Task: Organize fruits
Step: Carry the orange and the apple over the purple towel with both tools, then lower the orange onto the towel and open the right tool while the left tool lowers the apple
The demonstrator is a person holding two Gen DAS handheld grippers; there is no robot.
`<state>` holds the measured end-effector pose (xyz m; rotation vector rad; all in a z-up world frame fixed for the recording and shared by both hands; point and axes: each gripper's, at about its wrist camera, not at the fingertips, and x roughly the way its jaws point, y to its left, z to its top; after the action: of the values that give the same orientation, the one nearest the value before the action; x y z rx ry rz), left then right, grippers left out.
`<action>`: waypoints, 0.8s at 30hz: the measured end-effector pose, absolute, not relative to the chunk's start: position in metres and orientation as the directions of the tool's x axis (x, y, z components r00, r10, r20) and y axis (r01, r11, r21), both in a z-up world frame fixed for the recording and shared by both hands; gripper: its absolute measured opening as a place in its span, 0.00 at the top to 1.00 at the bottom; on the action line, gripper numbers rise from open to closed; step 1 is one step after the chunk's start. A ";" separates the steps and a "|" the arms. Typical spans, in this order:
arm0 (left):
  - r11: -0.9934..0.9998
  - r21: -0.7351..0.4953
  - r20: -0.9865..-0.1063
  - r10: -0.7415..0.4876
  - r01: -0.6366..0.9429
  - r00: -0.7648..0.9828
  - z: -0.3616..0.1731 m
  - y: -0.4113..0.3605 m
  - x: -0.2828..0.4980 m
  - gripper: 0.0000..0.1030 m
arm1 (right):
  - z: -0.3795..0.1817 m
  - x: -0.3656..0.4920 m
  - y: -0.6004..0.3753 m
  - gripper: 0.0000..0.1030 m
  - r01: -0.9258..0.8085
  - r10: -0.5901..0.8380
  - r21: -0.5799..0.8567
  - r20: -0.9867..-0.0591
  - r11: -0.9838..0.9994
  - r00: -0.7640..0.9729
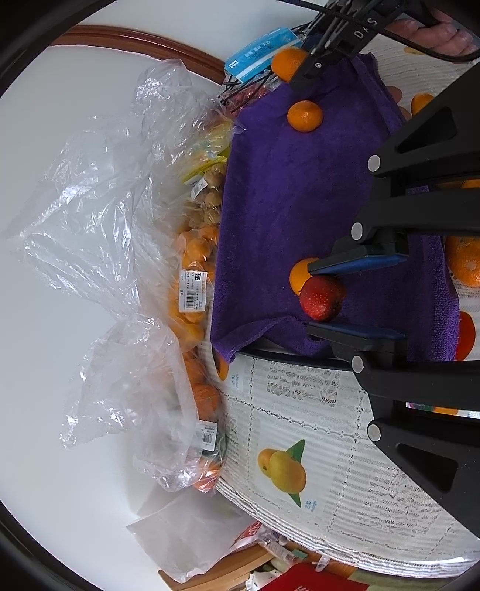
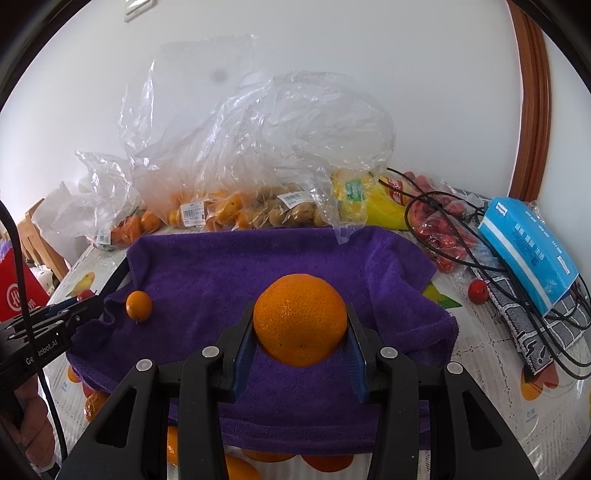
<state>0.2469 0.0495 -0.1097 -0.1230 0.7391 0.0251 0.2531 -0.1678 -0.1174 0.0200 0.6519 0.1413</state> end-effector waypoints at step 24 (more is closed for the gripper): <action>0.991 -0.106 -0.682 -0.012 -0.083 0.731 -0.113 0.053 0.249 0.77 | -0.129 0.258 -0.162 0.58 -0.129 0.117 0.028 -0.643 0.991 0.757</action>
<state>0.2488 0.0526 -0.1135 -0.1320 0.7501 0.0392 0.2580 -0.1621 -0.1290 -0.0186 0.6999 0.1341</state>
